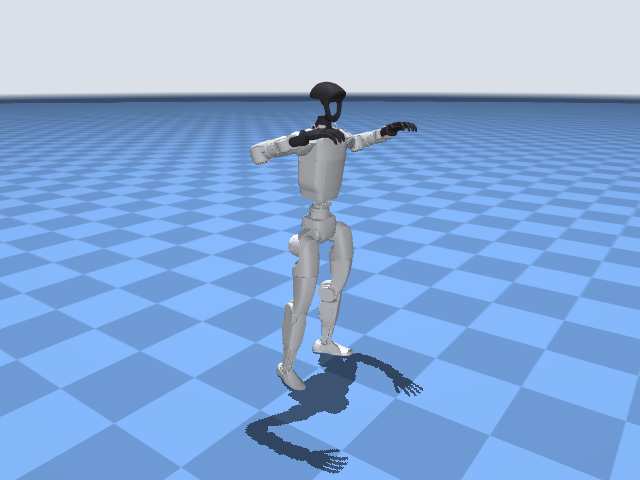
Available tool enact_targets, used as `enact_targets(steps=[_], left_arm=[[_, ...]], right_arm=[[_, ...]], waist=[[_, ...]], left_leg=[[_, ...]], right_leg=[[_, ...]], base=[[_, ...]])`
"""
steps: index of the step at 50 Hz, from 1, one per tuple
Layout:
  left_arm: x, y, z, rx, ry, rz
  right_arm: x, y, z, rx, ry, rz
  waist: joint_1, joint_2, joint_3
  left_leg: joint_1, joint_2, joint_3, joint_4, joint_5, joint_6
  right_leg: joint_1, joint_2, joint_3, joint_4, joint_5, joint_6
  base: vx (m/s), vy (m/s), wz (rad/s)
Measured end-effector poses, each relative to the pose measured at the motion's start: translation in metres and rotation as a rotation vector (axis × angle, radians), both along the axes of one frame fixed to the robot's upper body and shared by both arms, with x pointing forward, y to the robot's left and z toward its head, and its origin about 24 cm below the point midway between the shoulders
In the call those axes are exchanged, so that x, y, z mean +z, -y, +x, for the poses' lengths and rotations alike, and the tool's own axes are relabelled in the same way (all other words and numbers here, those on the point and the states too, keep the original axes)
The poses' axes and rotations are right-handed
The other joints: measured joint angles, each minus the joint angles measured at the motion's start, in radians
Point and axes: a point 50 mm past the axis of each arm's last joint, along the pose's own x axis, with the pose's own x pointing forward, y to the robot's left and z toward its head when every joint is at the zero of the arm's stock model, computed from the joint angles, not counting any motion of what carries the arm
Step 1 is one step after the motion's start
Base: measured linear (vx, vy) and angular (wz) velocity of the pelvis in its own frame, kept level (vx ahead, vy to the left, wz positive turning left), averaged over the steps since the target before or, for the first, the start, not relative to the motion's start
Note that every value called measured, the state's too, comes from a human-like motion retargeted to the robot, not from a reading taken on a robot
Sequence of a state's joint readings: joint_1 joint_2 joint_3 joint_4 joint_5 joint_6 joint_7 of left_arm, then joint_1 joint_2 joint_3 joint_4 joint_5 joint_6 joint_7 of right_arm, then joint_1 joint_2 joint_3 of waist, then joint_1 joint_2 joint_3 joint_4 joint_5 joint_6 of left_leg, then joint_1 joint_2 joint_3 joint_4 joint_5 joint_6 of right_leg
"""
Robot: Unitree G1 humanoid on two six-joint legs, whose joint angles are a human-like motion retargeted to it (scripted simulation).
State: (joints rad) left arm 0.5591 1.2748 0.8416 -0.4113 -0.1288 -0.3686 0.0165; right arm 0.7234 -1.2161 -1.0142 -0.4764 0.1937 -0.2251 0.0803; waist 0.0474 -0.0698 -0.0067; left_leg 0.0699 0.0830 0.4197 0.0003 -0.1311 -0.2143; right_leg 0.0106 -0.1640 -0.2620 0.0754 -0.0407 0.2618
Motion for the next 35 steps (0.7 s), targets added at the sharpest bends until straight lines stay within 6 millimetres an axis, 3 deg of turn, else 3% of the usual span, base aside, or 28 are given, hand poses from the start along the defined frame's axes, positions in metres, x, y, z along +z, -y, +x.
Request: enact_targets(steps=[5,10,17,24,27,31,35], left_arm=[[-0.015,-0.015,-0.004,0.064,0.079,-0.151],[-0.056,-0.028,-0.007,0.119,0.066,-0.355],[-0.16,-0.026,0.001,0.2,-0.2,-0.71],[-0.276,0.01,0.017,0.366,-0.497,-1.11],[-0.317,0.029,0.025,0.448,-0.647,-1.122],[-0.366,0.052,0.034,0.524,-0.928,-1.012],[-0.396,0.068,0.037,0.55,-1.189,-0.84]], right_arm=[[-0.025,0.0,-0.001,0.011,0.008,0.122],[-0.069,-0.002,-0.002,0.027,-0.03,0.315],[-0.162,-0.014,0.011,-0.032,-0.198,0.602],[-0.26,-0.054,0.045,-0.111,-0.473,0.864],[-0.297,-0.074,0.059,-0.139,-0.606,0.834],[-0.346,-0.095,0.069,-0.223,-0.801,0.758],[-0.38,-0.104,0.07,-0.333,-0.993,0.706]], waist=[[-0.002,-0.002,0.005],[0.002,-0.005,0.021],[0.008,-0.011,0.047],[0.009,-0.01,0.066],[0.006,-0.008,0.069],[-0.001,-0.007,0.07],[-0.01,-0.006,0.067]], left_leg=[[0.002,0.002,0.008,0.0,-0.002,0.005],[0.007,0.007,0.018,0.0,-0.004,0.007],[0.018,0.011,0.03,-0.001,-0.008,0.006],[0.037,0.0,0.035,-0.005,-0.011,0.015],[0.043,-0.006,0.035,-0.006,-0.012,0.019],[0.047,-0.015,0.032,-0.007,-0.013,0.028],[0.049,-0.024,0.028,-0.005,-0.015,0.036]], right_leg=[[-0.004,0.003,0.008,0.001,-0.001,0.0],[-0.007,0.009,0.017,0.003,-0.002,0.0],[-0.006,0.015,0.026,0.01,-0.007,0.0],[0.006,0.003,0.032,0.016,-0.014,0.0],[0.011,-0.003,0.034,0.017,-0.017,0.0],[0.016,-0.013,0.034,0.02,-0.02,0.0],[0.022,-0.024,0.032,0.021,-0.023,0.0]], base=[[0.0,0.0,0.0],[0.0,0.0,0.0],[0.0,0.0,0.0],[0.0,0.0,0.0],[0.0,0.0,0.0],[0.0,0.0,0.0],[0.0,0.0,0.0]])
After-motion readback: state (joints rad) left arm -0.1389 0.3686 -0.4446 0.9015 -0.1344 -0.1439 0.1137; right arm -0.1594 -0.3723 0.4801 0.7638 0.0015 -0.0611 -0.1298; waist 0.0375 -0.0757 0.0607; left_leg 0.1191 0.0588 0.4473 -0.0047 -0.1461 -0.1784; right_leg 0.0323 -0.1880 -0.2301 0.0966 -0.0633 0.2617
